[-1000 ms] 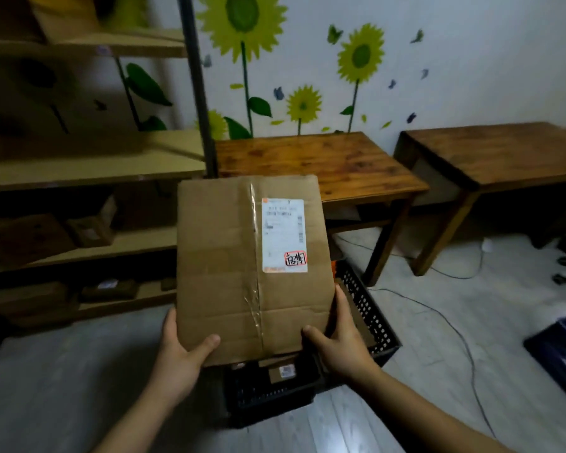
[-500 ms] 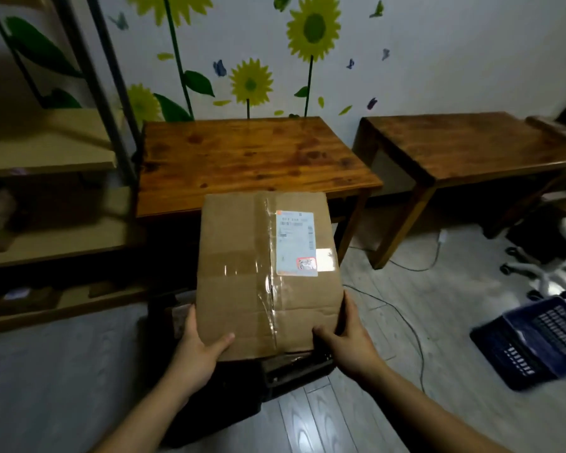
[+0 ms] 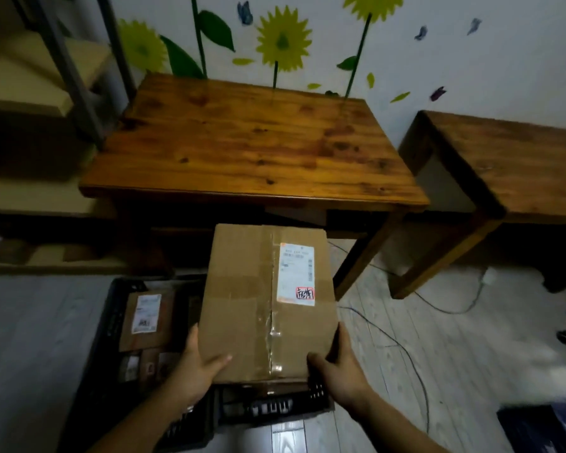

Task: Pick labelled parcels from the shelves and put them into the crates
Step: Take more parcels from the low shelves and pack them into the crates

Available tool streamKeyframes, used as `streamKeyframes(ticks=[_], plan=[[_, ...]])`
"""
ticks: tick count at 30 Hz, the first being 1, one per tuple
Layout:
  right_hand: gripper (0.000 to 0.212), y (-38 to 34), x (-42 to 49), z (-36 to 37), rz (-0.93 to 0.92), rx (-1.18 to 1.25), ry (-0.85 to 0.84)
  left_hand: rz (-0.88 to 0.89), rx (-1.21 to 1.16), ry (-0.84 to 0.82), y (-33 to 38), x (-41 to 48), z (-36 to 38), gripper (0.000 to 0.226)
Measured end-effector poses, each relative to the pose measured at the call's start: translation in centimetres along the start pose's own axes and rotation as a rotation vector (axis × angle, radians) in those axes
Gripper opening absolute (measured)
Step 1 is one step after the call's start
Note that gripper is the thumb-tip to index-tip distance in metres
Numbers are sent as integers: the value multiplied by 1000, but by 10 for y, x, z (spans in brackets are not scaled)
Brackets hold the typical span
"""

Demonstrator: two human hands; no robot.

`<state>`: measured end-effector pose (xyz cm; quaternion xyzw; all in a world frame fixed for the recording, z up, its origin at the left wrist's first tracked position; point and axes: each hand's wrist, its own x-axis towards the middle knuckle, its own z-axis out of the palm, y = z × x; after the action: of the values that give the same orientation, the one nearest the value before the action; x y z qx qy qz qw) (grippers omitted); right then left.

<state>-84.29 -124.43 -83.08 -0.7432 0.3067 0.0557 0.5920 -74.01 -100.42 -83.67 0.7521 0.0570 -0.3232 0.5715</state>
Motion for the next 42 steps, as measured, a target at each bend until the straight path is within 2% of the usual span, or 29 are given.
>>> streamKeyframes(ticks=[4, 11, 14, 22, 27, 37, 42], plan=[[63, 63, 85, -9, -5, -60, -111, -72, -18, 54, -59, 69, 46, 90], [88, 150, 161, 6, 40, -195, -199, -109, 71, 154, -121, 136, 75, 94], [93, 165, 184, 19, 32, -245, -171, -108, 154, 182, -132, 157, 78, 94], [83, 175, 213, 16, 69, -284, -78, -57, 304, 124, -124, 191, 89, 94], [76, 172, 203, -6, 32, -319, 52, -60, 276, 72, -120, 187, 109, 93], [82, 178, 206, -16, 131, -364, -11, -129, 386, -3, -120, 199, 117, 97], [80, 173, 197, -21, 45, -431, 16, -117, 335, 44, -124, 192, 119, 91]])
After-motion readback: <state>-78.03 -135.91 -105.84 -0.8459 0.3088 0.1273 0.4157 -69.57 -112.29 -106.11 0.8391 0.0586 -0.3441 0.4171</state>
